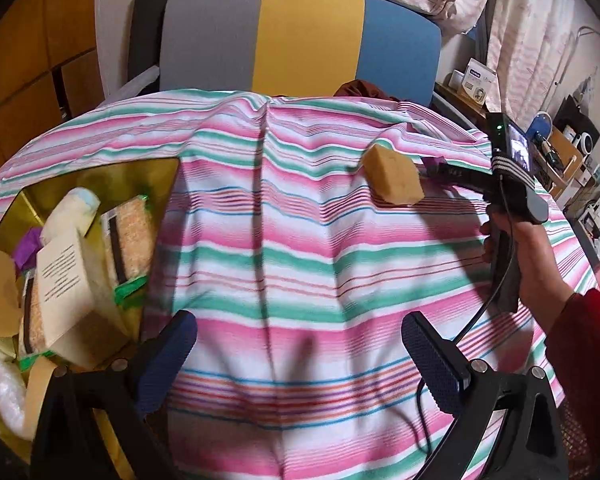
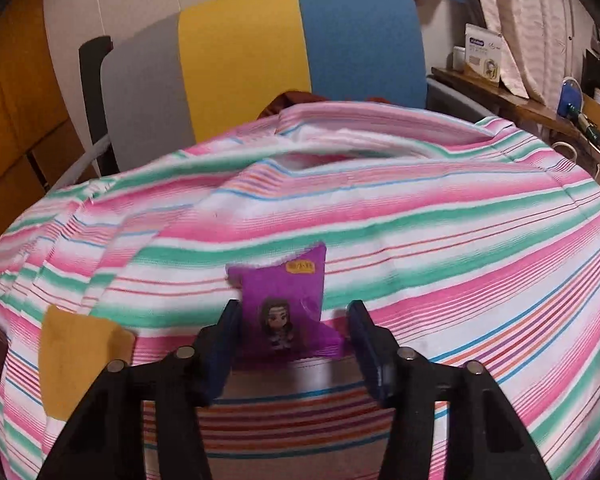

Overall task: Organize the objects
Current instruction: 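Grasp the purple candy packet with the right gripper while the left gripper grasps the yellow sponge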

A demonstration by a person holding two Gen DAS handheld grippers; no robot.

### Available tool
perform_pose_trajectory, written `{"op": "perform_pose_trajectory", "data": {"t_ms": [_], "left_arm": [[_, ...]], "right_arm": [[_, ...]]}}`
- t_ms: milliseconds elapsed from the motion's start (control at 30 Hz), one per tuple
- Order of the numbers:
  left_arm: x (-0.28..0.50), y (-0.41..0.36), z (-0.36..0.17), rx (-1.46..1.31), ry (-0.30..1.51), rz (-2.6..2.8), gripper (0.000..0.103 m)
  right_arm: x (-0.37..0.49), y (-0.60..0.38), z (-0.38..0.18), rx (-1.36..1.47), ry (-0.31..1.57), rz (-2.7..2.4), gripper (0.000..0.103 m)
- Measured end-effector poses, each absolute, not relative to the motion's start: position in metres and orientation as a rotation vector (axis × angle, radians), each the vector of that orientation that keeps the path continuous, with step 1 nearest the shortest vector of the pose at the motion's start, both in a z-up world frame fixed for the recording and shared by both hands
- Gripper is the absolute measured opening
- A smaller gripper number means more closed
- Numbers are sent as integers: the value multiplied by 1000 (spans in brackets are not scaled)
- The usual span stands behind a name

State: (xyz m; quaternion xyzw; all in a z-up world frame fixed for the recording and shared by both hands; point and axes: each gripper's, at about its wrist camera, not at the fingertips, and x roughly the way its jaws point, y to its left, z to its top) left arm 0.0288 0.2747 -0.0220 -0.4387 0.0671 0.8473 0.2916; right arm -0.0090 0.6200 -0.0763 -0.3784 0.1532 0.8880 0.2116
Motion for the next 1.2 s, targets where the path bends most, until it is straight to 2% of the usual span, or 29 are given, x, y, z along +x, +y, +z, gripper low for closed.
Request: {"op": "perform_pose_trajectory", "data": {"t_ms": [500,933,1000,1067,1167,1200], "left_arm": [[-13,372,-13,-1081,221,2301,103],[-38,473,-55,-1009,449,2333,102],[-40,471,-62,-959,445,2349,94],[-45,468,-68,-976,438,2344,81],[-56,456,-71,-1025,305,2275,66],[-55,452,-71,-1015,284,2273,63]], "right_arm": [[61,611,-75,-967,473,2310,52],[69,613,-79,-904,454,2247,53],[68,611,-79,-906,441,2249,53],[66,609,-79,-909,420,2254,53],[63,607,-80,-917,401,2257,53],[63,607,-80,-917,397,2257,53]]}}
